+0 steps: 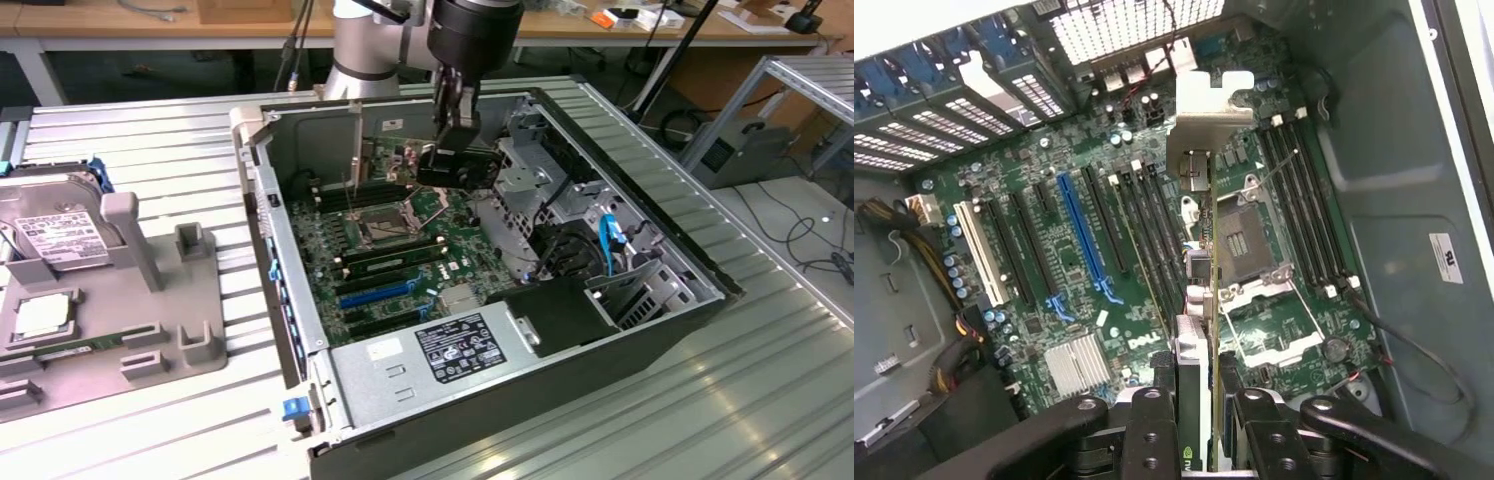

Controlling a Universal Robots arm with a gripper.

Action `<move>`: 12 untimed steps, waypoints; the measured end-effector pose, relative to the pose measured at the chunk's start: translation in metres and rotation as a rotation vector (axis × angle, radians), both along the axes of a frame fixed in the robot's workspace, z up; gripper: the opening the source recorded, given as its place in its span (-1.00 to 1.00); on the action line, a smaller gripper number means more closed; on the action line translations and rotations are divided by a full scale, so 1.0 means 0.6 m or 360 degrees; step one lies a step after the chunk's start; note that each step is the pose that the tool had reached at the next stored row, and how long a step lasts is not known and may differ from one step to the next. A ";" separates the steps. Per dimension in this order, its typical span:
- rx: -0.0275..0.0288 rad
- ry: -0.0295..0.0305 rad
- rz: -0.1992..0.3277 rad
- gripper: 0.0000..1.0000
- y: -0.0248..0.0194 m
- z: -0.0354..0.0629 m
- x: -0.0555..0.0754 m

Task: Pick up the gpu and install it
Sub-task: 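Insert the gpu into the slot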

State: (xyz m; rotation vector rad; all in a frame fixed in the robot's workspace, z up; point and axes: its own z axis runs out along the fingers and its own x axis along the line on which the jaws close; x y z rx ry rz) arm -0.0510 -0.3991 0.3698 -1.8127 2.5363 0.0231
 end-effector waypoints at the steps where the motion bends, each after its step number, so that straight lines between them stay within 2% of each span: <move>1: 0.00000 0.00000 0.0010 -0.46 0.0000 0.000 0.000; 12: 0.00000 0.00000 0.0136 -0.46 0.0000 0.000 0.000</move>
